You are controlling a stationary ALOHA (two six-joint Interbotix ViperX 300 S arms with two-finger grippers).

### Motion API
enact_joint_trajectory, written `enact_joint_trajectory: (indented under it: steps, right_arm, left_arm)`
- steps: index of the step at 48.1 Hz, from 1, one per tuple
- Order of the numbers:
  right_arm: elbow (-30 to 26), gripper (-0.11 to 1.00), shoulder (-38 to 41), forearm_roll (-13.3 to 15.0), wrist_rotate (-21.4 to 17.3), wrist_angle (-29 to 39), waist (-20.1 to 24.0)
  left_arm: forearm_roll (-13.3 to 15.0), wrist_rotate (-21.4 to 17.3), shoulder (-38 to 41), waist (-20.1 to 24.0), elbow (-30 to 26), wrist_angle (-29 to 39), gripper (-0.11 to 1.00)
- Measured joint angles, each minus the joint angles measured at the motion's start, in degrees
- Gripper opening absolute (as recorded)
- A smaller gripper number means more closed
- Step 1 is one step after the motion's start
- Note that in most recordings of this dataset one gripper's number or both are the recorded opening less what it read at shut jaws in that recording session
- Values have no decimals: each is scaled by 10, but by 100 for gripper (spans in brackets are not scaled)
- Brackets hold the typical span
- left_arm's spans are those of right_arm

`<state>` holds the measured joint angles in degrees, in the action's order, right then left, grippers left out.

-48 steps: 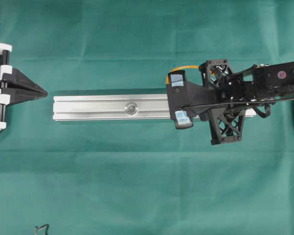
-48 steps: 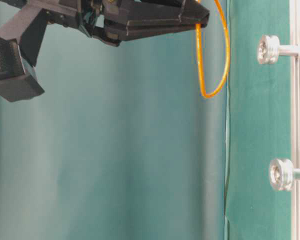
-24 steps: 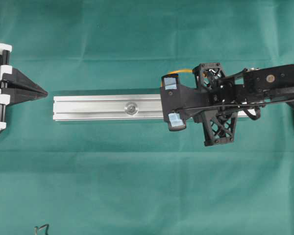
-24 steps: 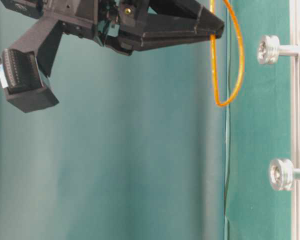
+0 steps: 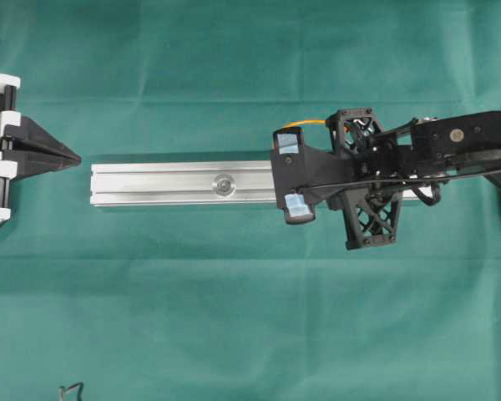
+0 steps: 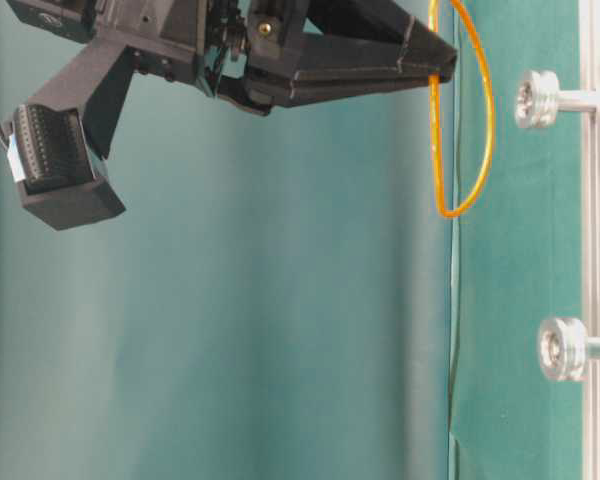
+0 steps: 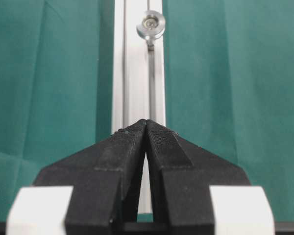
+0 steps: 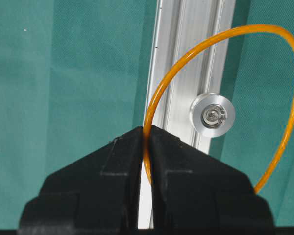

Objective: Hook the rubber onto the shaft.
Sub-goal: 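Carry the band left over the rail toward the right metal peg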

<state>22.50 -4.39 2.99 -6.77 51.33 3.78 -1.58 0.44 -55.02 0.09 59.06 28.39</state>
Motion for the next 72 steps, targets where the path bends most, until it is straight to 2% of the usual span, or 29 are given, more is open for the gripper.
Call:
enact_joint_trajectory:
  steps: [39, 72]
  right_arm:
    - [7, 7, 0, -11, -5, -15, 3]
    - [8, 7, 0, -21, -7, -25, 34]
  left_arm:
    - [0, 0, 0, 0, 0, 0, 0]
    - [0, 0, 0, 0, 0, 0, 0]
